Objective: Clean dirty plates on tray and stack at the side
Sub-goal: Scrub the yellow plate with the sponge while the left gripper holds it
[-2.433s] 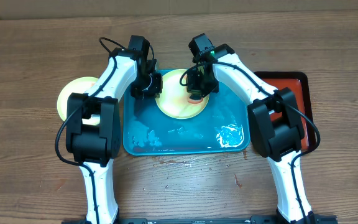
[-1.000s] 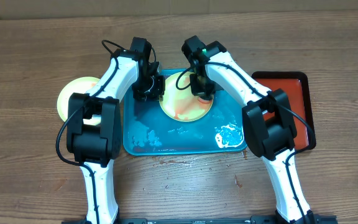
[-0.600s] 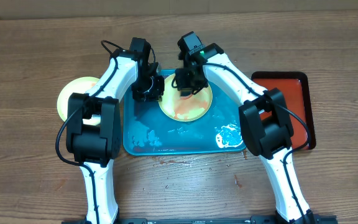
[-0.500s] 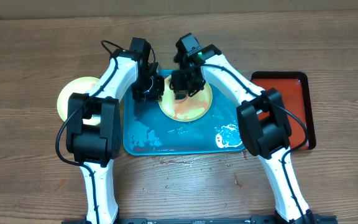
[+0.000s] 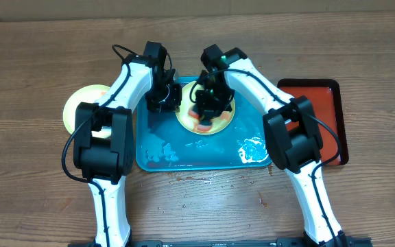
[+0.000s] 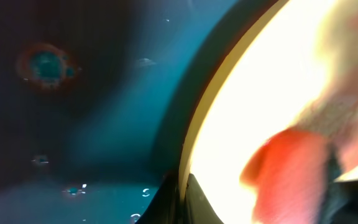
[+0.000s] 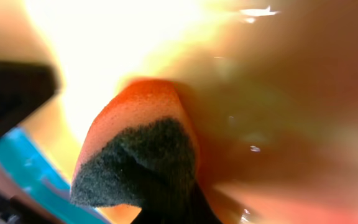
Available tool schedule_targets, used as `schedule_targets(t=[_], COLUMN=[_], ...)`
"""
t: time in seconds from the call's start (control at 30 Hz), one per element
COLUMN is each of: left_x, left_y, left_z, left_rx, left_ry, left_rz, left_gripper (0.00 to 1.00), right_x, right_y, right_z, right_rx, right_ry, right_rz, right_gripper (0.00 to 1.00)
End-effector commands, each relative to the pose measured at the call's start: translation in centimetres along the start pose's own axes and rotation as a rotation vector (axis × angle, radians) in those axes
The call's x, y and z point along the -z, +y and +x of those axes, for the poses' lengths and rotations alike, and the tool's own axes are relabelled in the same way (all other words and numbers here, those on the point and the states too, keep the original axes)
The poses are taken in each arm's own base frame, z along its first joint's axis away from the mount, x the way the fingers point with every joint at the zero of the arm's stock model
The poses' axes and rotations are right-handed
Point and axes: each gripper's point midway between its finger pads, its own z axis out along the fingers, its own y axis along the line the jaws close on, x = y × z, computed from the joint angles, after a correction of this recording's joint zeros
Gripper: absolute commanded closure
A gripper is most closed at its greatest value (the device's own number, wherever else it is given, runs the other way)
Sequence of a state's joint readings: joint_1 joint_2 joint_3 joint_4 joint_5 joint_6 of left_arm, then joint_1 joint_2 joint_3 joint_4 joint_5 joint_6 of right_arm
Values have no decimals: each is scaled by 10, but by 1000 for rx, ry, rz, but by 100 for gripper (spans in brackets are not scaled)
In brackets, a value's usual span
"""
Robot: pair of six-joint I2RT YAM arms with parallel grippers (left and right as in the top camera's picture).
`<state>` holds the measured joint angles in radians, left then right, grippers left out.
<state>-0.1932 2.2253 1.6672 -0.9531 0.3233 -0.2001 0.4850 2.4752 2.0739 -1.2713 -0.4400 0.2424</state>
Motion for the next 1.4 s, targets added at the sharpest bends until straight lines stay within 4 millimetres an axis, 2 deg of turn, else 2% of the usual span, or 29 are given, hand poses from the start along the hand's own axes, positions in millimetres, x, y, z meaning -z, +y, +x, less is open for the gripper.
schedule_targets(t=[0.0, 0.07, 0.23, 0.5, 0.63, 0.83, 0.97, 1.07, 1.2, 1.37], left_x=[-2, -2, -2, -2, -2, -2, -2, -2, -2, -2], left_y=[2, 2, 2, 2, 2, 2, 2, 2, 2, 2], left_z=[7, 7, 7, 9, 8, 9, 9, 9, 9, 9], left_rx=[-33, -33, -32, -34, -34, -34, -34, -34, -34, -34], left_ry=[19, 19, 20, 26, 25, 25, 25, 25, 26, 25], left_rz=[-7, -8, -8, -9, -9, -9, -9, -9, -9, -9], left_gripper=[96, 96, 96, 96, 96, 96, 96, 96, 96, 96], right_x=[17, 23, 33, 40, 19, -14, -19, -18, -13, 4], right_y=[-85, -96, -98, -70, -31, 24, 38, 32, 14, -39], right_z=[-15, -20, -31, -62, -68, -42, -24, -15, -7, -8], right_rx=[-108, -118, -129, -30, 107, 204, 223, 223, 216, 141], right_ry=[-102, -137, -228, -428, -414, -262, -160, -114, -63, -59], right_rz=[403, 473, 593, 701, 569, 251, 111, 102, 135, 343], right_gripper=[96, 96, 96, 96, 96, 96, 96, 96, 96, 96])
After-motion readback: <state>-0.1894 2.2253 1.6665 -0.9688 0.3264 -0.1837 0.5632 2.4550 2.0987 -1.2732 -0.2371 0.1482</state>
